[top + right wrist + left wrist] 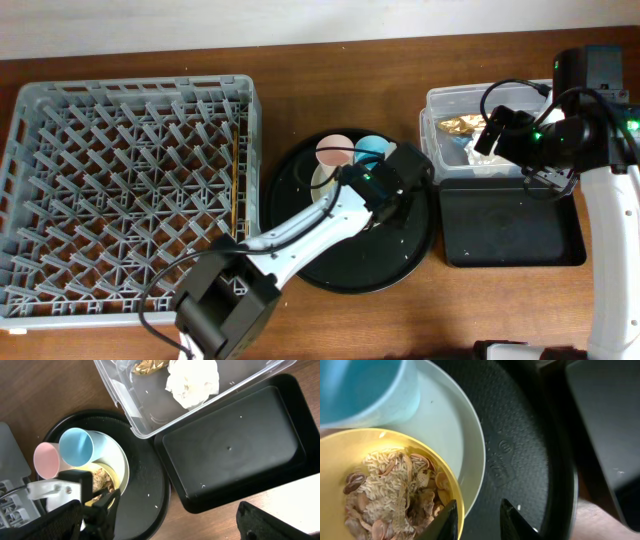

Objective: Sort waste into correct bins and load items into the dishwasher rack

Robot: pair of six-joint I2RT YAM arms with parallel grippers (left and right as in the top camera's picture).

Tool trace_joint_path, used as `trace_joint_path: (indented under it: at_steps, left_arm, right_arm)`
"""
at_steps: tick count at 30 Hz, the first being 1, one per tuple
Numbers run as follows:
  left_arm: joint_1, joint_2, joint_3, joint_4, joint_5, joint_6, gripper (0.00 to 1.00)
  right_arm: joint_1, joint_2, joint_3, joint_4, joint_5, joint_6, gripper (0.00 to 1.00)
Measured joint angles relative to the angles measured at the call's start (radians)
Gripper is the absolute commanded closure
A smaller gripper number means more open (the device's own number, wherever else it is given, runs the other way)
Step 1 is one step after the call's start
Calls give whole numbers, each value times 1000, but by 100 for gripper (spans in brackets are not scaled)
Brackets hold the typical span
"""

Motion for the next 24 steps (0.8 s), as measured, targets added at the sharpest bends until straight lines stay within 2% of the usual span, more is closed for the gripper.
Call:
trace_joint_path:
  at_steps: [6,8,10,13,14,15,16,17,18,19,20,24]
  left_arm:
    - [-4,32,-1,0,-72,0,71]
    - [-4,33,-1,0,-76,0,64]
    - [-4,35,4,-14,-80,0,63]
    - [-4,34,66,-143,-158,7,55]
    - [-3,27,108,-249,-207,6,50]
    - [1,-14,151,-331,-272,7,37]
    - [14,-69,195,-367,-319,8,21]
    - [38,-139,226,-394,-345,7,17]
    - [67,-200,243,-418,-360,2,5]
    - [126,-286,256,-473,-372,-13,1]
    - [218,-370,265,-525,-375,-26,1]
    - [448,-439,272,-681,-337,-37,1]
  right_arm:
    - [0,0,0,0,0,0,1]
    - [0,0,0,0,0,0,1]
    - [0,0,0,0,0,0,1]
    - [0,0,0,0,0,0,1]
    - [0,0,0,0,0,0,1]
    - [0,0,0,1,0,0,1]
    - [0,0,0,1,0,0,1]
    - [0,0,0,0,0,0,1]
    - [0,0,0,0,0,0,1]
    - [0,0,0,0,0,0,1]
    - [0,0,0,0,0,0,1]
    - [0,0,-2,14,-5,0,1]
